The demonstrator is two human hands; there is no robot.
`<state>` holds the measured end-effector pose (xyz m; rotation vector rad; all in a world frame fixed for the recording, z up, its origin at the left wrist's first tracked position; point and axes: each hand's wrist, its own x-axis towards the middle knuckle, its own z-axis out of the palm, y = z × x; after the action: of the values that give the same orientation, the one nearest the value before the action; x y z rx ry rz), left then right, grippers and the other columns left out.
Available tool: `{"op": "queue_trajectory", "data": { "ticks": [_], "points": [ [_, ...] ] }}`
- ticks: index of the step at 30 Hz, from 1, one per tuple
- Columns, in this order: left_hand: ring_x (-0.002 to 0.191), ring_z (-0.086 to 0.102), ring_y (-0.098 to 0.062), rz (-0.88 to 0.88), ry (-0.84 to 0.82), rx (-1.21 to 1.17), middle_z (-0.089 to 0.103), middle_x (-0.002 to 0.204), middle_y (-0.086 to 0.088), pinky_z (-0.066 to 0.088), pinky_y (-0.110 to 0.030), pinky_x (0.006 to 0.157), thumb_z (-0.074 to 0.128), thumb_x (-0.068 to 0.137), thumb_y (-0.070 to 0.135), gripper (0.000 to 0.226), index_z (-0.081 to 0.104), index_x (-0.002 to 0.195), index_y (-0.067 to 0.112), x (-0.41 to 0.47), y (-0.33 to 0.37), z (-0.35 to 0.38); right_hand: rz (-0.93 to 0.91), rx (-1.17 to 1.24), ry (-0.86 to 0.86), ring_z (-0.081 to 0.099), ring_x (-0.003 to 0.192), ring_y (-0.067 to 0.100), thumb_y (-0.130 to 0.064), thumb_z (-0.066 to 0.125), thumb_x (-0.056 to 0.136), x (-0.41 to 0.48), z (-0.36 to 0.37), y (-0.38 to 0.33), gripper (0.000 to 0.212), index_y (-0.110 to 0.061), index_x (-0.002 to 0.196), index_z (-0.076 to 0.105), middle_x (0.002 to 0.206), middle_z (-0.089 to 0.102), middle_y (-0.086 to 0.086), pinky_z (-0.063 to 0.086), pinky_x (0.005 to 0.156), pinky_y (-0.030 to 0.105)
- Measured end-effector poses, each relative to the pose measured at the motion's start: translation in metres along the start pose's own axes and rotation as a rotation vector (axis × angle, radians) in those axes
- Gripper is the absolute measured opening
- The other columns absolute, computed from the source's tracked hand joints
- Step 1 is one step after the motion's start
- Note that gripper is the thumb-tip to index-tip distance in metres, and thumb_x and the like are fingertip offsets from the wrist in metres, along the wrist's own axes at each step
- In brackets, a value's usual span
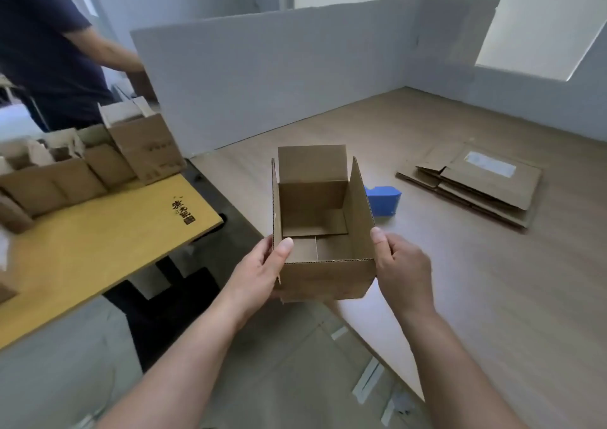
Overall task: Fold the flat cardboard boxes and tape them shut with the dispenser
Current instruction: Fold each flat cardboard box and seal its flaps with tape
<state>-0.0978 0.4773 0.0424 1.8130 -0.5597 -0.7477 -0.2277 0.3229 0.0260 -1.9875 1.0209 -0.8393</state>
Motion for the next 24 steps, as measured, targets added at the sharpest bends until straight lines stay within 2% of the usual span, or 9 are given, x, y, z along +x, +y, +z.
{"op": "queue_trajectory", "data": {
  "ticks": [3,5,8,10,12,15,18,20,24],
  "points": [
    [0.111,0.06,-0.014,0.015,0.077,0.086,0.062,0.121,0.009,0.054,-0.043,0.093,0.044,0.067,0.086,0.081,0.049,0.13,0.035,-0.001,-0.014,-0.039,-0.006,0.096,-0.128,0.057,0.068,0.029,-0.041,0.055,0.092,0.005,0.033,-0.018,0.036,-0.014,0.071,0.064,0.066,0.062,0.006,0.054,0.066,0.044],
    [0.114,0.058,-0.011,0.012,0.14,0.176,0.062,0.124,0.012,0.05,-0.043,0.097,0.044,0.064,0.091,0.091,0.05,0.133,0.033,-0.003,-0.024,-0.071,-0.04,0.095,-0.197,0.056,0.069,0.033,-0.044,0.055,0.091,0.006,0.058,-0.036,0.036,-0.011,0.078,0.063,0.066,0.059,0.01,0.054,0.068,0.052],
    [0.106,0.061,-0.013,0.04,0.266,0.22,0.064,0.105,0.014,0.051,-0.037,0.094,0.046,0.075,0.077,0.066,0.06,0.115,0.027,-0.005,-0.036,-0.117,-0.104,0.075,-0.26,0.039,0.058,0.027,-0.039,0.051,0.094,0.005,0.099,-0.07,0.042,-0.004,0.07,0.051,0.054,0.037,0.004,0.05,0.063,0.048],
    [0.102,0.062,-0.023,0.048,0.372,0.252,0.064,0.092,0.005,0.047,-0.029,0.081,0.047,0.085,0.063,0.045,0.06,0.102,0.023,-0.005,-0.046,-0.148,-0.142,0.061,-0.296,0.033,0.056,0.019,-0.034,0.05,0.096,0.001,0.128,-0.094,0.043,-0.004,0.065,0.042,0.053,0.032,-0.001,0.037,0.056,0.038],
    [0.092,0.061,-0.03,0.037,0.463,0.306,0.064,0.087,-0.007,0.04,-0.029,0.07,0.047,0.093,0.051,0.039,0.058,0.097,0.014,-0.004,-0.056,-0.18,-0.161,0.03,-0.337,0.029,0.056,0.018,-0.03,0.048,0.097,-0.003,0.156,-0.119,0.044,-0.009,0.06,0.035,0.054,0.03,-0.001,0.026,0.055,0.035],
    [0.073,0.053,-0.026,0.014,0.548,0.394,0.052,0.067,0.0,0.036,-0.031,0.061,0.044,0.097,0.043,0.035,0.053,0.083,0.012,-0.004,-0.068,-0.232,-0.201,-0.005,-0.394,0.029,0.055,0.018,-0.029,0.047,0.097,-0.007,0.201,-0.154,0.046,-0.017,0.056,0.03,0.051,0.03,-0.004,0.023,0.054,0.034],
    [0.068,0.046,-0.031,-0.027,0.623,0.467,0.045,0.06,-0.007,0.029,-0.033,0.054,0.046,0.097,0.034,0.034,0.046,0.072,0.01,-0.001,-0.08,-0.28,-0.253,-0.019,-0.437,0.036,0.053,0.014,-0.029,0.047,0.098,-0.013,0.246,-0.185,0.041,-0.021,0.058,0.04,0.052,0.036,-0.007,0.026,0.051,0.026],
    [0.064,0.04,-0.029,-0.071,0.662,0.499,0.04,0.057,-0.004,0.026,-0.033,0.053,0.047,0.095,0.029,0.034,0.039,0.068,0.011,0.001,-0.087,-0.311,-0.268,-0.021,-0.461,0.044,0.055,0.007,-0.029,0.046,0.099,-0.017,0.272,-0.205,0.035,-0.021,0.065,0.048,0.056,0.045,-0.01,0.028,0.05,0.017],
    [0.062,0.039,-0.023,-0.144,0.693,0.589,0.042,0.06,-0.002,0.026,-0.032,0.053,0.047,0.094,0.024,0.031,0.039,0.068,0.01,0.009,-0.103,-0.361,-0.247,-0.016,-0.531,0.056,0.065,0.014,-0.029,0.048,0.099,-0.019,0.32,-0.232,0.031,-0.016,0.075,0.063,0.069,0.06,0.001,0.043,0.055,0.022]
  ]
}}
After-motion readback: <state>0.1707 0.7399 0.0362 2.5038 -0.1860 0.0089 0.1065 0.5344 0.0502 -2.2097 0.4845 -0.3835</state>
